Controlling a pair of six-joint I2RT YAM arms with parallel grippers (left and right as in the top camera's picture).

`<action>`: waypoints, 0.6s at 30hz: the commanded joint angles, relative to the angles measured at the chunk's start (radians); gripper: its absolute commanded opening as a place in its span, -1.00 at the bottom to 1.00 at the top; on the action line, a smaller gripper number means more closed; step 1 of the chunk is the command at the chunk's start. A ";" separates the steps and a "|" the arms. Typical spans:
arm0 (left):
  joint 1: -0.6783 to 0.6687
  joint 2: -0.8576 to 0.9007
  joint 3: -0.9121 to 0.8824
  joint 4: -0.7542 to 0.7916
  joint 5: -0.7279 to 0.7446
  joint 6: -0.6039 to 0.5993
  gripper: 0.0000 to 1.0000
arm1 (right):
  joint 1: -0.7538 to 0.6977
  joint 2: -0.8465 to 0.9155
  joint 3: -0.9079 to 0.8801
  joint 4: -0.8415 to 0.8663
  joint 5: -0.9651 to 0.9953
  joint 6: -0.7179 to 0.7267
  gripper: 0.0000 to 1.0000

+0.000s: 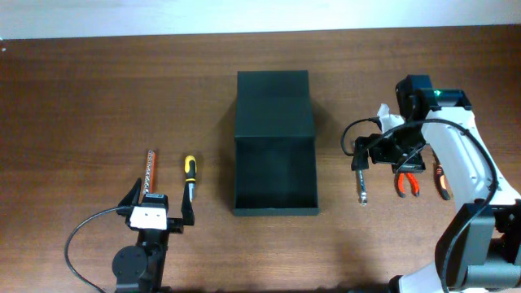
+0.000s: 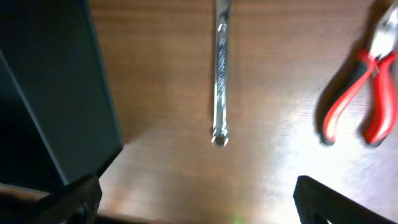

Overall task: Pack container
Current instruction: 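Move the right gripper over the silver wrench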

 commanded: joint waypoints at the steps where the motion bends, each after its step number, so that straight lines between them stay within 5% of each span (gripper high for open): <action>1: 0.007 -0.007 -0.004 -0.004 -0.007 0.020 0.98 | -0.003 -0.004 0.026 0.031 0.099 0.019 0.97; 7: 0.007 -0.007 -0.004 -0.004 -0.007 0.020 0.99 | -0.001 -0.004 0.026 0.090 0.303 0.064 0.97; 18: 0.007 -0.007 -0.004 -0.004 -0.007 0.019 0.98 | 0.018 -0.004 0.025 0.170 0.141 0.051 0.97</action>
